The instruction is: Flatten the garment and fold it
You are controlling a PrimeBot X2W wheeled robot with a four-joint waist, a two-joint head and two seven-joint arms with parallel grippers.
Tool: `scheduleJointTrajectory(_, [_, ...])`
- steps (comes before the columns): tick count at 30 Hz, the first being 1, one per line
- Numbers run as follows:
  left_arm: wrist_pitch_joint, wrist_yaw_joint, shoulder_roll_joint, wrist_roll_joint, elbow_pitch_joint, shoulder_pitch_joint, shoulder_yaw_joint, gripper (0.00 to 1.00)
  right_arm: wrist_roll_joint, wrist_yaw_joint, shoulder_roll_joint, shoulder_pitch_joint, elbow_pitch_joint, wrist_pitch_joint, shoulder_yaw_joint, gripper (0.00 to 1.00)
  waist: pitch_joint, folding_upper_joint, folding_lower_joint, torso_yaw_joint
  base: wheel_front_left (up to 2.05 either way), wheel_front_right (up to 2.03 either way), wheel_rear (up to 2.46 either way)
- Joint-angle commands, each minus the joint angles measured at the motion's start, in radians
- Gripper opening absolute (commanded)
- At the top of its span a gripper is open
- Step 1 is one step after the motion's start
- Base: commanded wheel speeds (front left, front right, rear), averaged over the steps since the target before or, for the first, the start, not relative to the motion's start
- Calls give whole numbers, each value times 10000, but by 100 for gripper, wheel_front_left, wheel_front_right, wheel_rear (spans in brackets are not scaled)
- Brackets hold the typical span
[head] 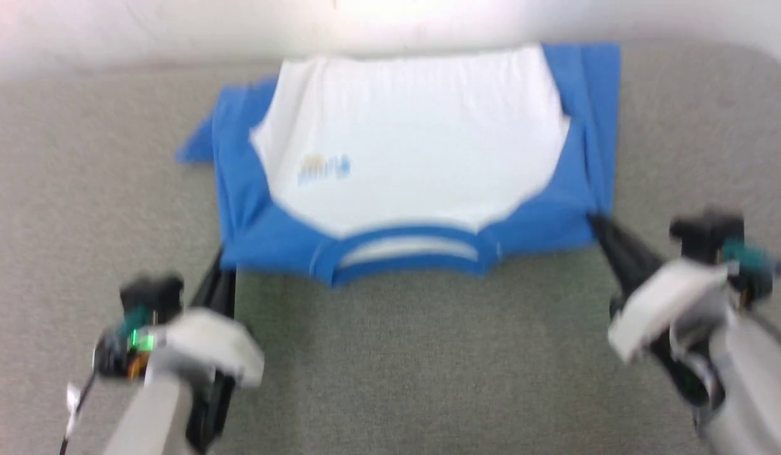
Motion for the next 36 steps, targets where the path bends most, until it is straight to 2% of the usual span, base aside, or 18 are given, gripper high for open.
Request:
scheduleJointTrajectory(1, [69,150,149,-74,-197,332,42,0,-84,-19,8,280,-176,70,-136,0,-916,0,4,-16,0,0,0])
scheduleJointTrajectory(10, [2447,1553,707,-87,-4362,4308,-191,0,-1143,-19,873,4350,-3590,2208,-1859,0,-1770,0,4,24,0,0,0])
scheduleJointTrajectory(15, [3455,2079,754,-314,-5480,5751,-339,0,-1573,-19,1590,6142,-4922,3316,-2748,0,-1958,0,4,77,0,0,0])
scheduleJointTrajectory(19, [4003,2246,755,-614,-5577,6481,-418,0,-1777,-19,2165,7156,-5341,3860,-3245,0,-2028,0,4,112,0,0,0])
scheduleJointTrajectory(24, [4394,2268,712,-962,-5243,6820,-463,0,-2069,-19,2488,7801,-5034,4141,-3417,0,-2059,0,4,119,0,0,0])
scheduleJointTrajectory(28, [4420,1978,632,-1190,-4808,6637,-582,0,-2131,-19,2518,7765,-4532,4172,-3161,0,-2034,0,4,95,0,0,0])
scheduleJointTrajectory(29, [4376,1851,530,-1310,-4746,6535,-625,1,-2121,-19,2496,7682,-4417,4069,-3072,37,-2017,0,4,97,0,0,0])
scheduleJointTrajectory(30, [4325,1747,417,-1444,-4675,6435,-641,50,-2076,-19,2487,7576,-4317,3898,-2989,86,-2005,0,4,100,0,0,0])
scheduleJointTrajectory(31, [4283,1670,406,-1435,-4585,6329,-683,100,-2039,-19,2469,7467,-4244,3691,-2911,100,-2001,0,4,103,0,0,0])
scheduleJointTrajectory(36, [3424,1508,104,-1640,-4775,5729,-281,100,-1969,-19,2492,6873,-4526,1954,-2797,100,-1949,0,4,118,0,0,0])
